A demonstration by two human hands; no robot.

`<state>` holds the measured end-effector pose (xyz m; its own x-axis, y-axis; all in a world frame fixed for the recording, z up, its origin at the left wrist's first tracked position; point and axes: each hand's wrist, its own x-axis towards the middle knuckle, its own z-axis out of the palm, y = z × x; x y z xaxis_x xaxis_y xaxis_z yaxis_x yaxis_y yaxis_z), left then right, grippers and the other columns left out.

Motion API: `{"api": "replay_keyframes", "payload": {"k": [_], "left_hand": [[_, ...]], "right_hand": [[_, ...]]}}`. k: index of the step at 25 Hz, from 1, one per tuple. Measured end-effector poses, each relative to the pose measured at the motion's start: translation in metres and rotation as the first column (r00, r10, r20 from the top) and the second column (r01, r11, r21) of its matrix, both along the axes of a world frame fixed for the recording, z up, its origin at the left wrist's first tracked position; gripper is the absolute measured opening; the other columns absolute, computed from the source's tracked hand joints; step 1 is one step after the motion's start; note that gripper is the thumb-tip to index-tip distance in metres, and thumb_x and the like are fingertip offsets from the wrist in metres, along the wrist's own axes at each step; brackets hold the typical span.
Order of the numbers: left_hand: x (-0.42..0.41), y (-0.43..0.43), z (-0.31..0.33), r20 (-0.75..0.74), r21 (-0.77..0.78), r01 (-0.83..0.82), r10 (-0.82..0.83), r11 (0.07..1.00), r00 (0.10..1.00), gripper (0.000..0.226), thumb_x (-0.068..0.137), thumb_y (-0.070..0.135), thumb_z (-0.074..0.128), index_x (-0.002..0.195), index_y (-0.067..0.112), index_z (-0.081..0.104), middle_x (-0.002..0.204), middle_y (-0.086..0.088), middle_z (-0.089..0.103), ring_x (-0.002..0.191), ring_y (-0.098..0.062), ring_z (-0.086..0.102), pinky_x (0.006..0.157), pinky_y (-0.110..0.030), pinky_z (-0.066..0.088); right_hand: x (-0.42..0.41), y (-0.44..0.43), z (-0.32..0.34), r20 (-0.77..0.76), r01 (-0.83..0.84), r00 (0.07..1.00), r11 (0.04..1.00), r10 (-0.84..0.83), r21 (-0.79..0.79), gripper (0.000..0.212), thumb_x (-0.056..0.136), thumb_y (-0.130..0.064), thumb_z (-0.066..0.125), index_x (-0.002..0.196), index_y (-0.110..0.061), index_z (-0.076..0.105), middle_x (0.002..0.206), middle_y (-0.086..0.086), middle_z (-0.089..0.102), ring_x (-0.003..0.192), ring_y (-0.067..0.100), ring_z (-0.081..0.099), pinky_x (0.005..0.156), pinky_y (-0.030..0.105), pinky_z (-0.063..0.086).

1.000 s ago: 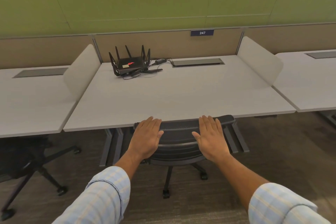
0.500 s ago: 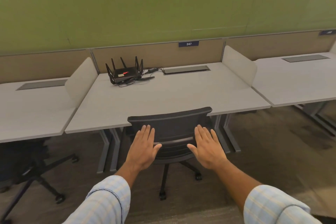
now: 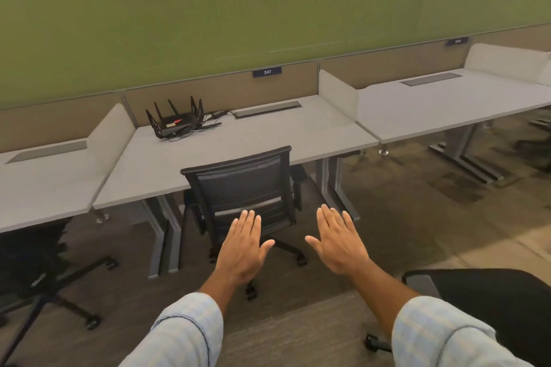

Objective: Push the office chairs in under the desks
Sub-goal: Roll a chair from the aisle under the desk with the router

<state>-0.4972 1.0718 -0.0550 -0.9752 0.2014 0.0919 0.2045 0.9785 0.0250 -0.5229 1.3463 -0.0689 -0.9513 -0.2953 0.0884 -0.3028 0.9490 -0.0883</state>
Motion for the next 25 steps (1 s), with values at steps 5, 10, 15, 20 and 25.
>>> {"api": "replay_keyframes", "payload": {"k": [5,10,15,20,25], "left_hand": [[0.059,0.046,0.003,-0.003,-0.019,0.056,-0.056,0.998,0.998,0.083,0.108,0.065,0.020,0.167,0.008,0.013,0.177,-0.014,0.009,0.164,-0.027,-0.002,0.134,-0.044,0.000],[0.101,0.075,0.011,-0.045,0.006,0.147,-0.147,0.989,0.988,0.082,0.108,0.064,0.021,0.167,0.007,0.014,0.177,-0.014,0.010,0.165,-0.027,-0.001,0.134,-0.044,0.002],[0.164,0.096,0.005,-0.043,0.061,0.248,-0.246,0.967,0.968,0.082,0.108,0.064,0.024,0.167,0.007,0.017,0.177,-0.015,0.013,0.165,-0.027,0.001,0.134,-0.045,0.003],[0.233,0.120,-0.017,0.017,0.062,0.328,-0.329,0.943,0.944,0.082,0.108,0.064,0.023,0.167,0.007,0.016,0.177,-0.015,0.010,0.165,-0.028,-0.001,0.133,-0.044,0.000],[0.300,0.176,-0.027,0.000,0.081,0.480,-0.482,0.873,0.876,0.083,0.107,0.065,0.019,0.166,0.008,0.016,0.177,-0.015,0.012,0.165,-0.028,0.001,0.134,-0.044,0.002]], "right_hand": [[0.081,0.036,0.001,-0.020,0.014,1.000,0.999,-0.013,0.052,0.092,0.102,-0.071,0.006,0.167,-0.007,0.009,0.176,0.015,0.011,0.162,0.031,0.008,0.129,0.050,0.001],[0.144,0.062,0.010,-0.019,0.120,0.993,0.991,-0.119,0.059,0.088,0.106,-0.069,0.015,0.168,-0.007,0.008,0.176,0.015,0.009,0.162,0.031,0.006,0.130,0.050,0.002],[0.228,0.078,0.014,-0.007,0.206,0.979,0.977,-0.206,0.056,0.088,0.106,-0.069,0.014,0.167,-0.007,0.006,0.176,0.015,0.007,0.162,0.031,0.004,0.130,0.051,0.003],[0.333,0.094,-0.002,0.005,0.308,0.951,0.949,-0.309,0.063,0.086,0.107,-0.068,0.016,0.168,-0.008,0.003,0.177,0.014,0.003,0.162,0.030,0.000,0.130,0.051,0.000],[0.432,0.133,-0.013,0.001,0.434,0.900,0.898,-0.435,0.064,0.086,0.107,-0.068,0.017,0.168,-0.010,-0.002,0.177,0.011,-0.005,0.162,0.028,-0.009,0.128,0.046,-0.009]]}}
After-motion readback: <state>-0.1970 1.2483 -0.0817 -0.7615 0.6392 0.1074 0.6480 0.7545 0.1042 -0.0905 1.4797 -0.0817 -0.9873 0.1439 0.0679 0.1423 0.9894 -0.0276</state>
